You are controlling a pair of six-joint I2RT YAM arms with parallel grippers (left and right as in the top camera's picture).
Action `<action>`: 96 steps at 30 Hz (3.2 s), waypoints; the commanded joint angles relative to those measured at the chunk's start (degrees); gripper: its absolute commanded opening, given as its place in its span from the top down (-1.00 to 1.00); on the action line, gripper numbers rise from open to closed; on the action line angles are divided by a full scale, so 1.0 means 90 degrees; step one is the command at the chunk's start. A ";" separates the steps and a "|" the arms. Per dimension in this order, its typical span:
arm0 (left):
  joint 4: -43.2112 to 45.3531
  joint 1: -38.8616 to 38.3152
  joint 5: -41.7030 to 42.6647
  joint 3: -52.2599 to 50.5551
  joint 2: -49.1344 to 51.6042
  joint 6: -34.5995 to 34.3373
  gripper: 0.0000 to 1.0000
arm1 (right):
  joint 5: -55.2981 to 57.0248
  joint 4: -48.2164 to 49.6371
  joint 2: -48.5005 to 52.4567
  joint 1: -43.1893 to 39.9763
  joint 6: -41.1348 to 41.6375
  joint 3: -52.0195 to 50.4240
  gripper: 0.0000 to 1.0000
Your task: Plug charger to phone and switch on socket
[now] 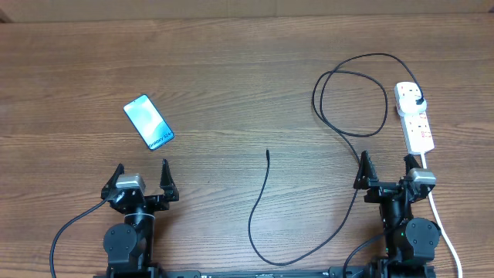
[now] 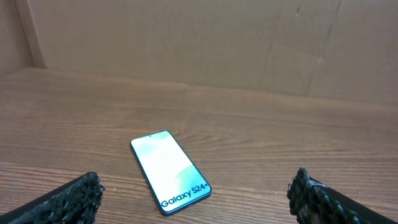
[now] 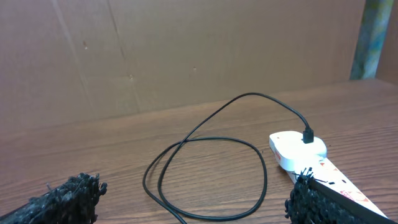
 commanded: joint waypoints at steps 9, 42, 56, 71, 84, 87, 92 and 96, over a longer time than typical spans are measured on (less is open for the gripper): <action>0.0007 0.0034 0.0041 -0.0022 -0.0070 -0.0017 -0.99 | 0.0015 0.0039 -0.0070 0.0041 0.0019 -0.0068 -0.99; 0.0007 0.0034 0.0041 -0.0022 -0.0070 -0.0017 -0.99 | 0.0015 0.0039 -0.0070 0.0041 0.0019 -0.0068 -1.00; 0.0010 0.0034 0.0036 -0.0022 -0.0070 -0.0017 -0.99 | 0.0015 0.0039 -0.0070 0.0041 0.0019 -0.0068 -1.00; 0.0010 0.0034 0.0056 -0.0022 -0.0070 -0.0017 -0.99 | 0.0015 0.0039 -0.0070 0.0041 0.0019 -0.0068 -1.00; 0.0007 0.0034 0.0056 -0.0022 -0.0068 -0.0066 -0.99 | 0.0015 0.0039 -0.0070 0.0041 0.0019 -0.0068 -1.00; 0.0005 0.0034 0.0124 -0.0019 -0.0068 -0.0068 -0.99 | 0.0015 0.0039 -0.0070 0.0041 0.0019 -0.0068 -0.99; -0.0228 0.0034 0.0199 0.0092 -0.0068 -0.0066 -0.99 | 0.0015 0.0039 -0.0070 0.0041 0.0019 -0.0068 -1.00; -0.0573 0.0034 0.0194 0.0267 -0.0068 -0.0061 -0.99 | 0.0015 0.0039 -0.0070 0.0041 0.0019 -0.0068 -1.00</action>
